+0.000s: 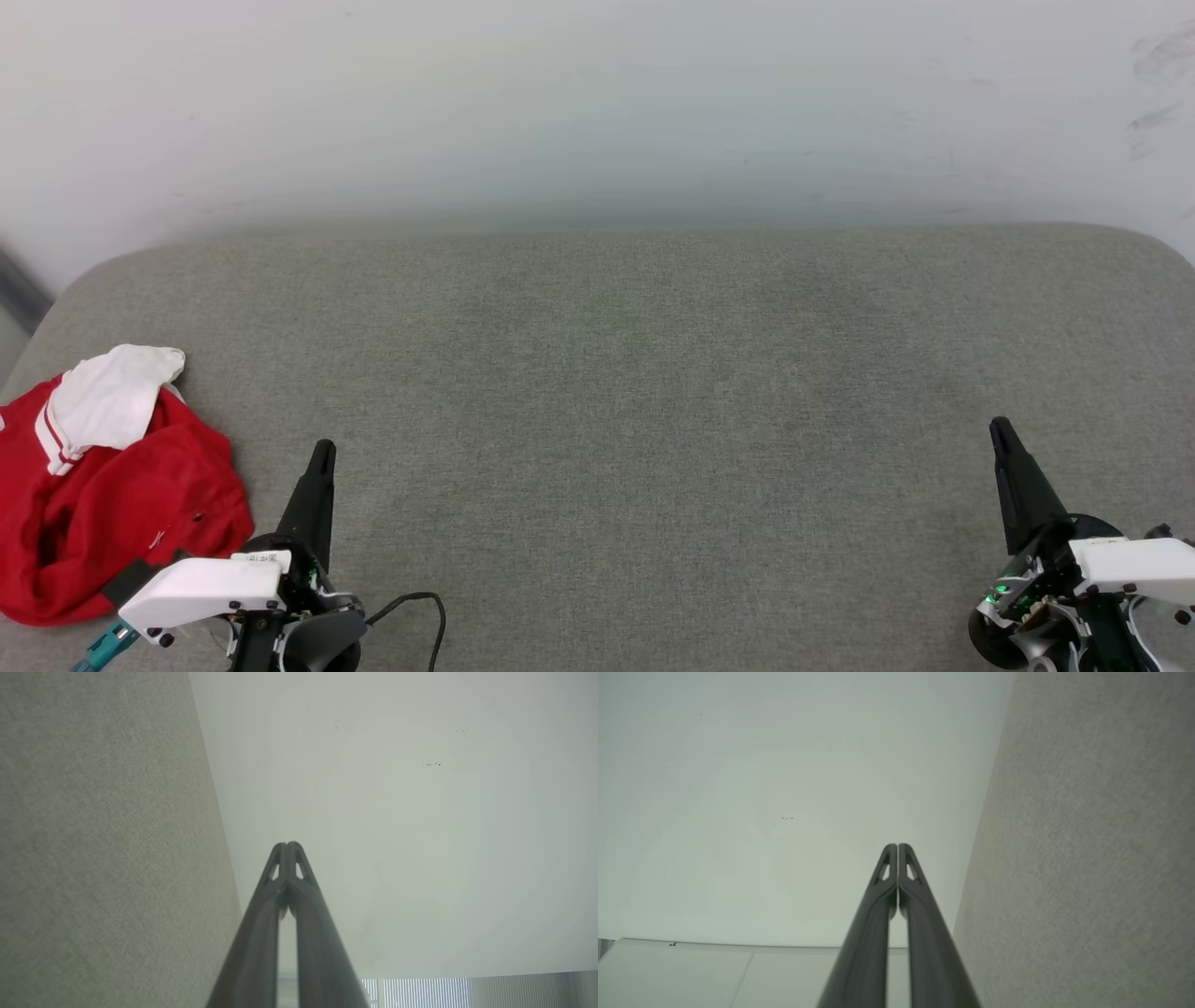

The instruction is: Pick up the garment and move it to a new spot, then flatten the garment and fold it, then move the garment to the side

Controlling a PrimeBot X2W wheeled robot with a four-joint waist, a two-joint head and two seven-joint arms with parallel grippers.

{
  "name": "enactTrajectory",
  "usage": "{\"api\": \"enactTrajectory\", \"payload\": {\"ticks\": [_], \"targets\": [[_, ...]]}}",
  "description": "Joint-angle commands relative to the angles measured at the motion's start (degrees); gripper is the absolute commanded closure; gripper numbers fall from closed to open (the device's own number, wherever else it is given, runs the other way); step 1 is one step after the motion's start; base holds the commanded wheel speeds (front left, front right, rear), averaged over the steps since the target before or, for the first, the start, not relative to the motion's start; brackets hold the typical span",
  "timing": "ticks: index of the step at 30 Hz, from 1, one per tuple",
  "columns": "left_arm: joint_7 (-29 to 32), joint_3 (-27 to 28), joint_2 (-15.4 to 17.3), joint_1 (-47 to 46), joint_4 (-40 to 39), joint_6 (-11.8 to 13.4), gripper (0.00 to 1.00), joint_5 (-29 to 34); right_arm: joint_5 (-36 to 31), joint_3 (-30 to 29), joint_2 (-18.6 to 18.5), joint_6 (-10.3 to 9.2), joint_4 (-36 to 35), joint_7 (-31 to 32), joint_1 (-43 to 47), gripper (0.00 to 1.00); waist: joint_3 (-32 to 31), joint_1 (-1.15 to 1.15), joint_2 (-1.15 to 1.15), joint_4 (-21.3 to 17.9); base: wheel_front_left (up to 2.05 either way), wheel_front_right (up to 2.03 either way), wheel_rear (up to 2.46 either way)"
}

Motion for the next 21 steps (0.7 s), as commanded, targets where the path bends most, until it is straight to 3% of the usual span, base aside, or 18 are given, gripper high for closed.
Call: {"api": "enactTrajectory", "payload": {"ticks": [1, 21], "targets": [[0.10, 0.09, -0.09, -0.28, -0.03, -0.15, 1.00, -0.09, 0.23, 0.06, 0.15, -0.02, 0.07, 0.11, -0.58, 1.00, 0.00, 0.00, 0.00, 0.00, 0.00, 0.00, 0.00], [0.09, 0.09, -0.09, -0.28, -0.03, -0.15, 1.00, -0.09, 0.23, 0.06, 0.15, -0.02, 0.07, 0.11, -0.58, 1.00, 0.00, 0.00, 0.00, 0.00, 0.00, 0.00, 0.00]]}}
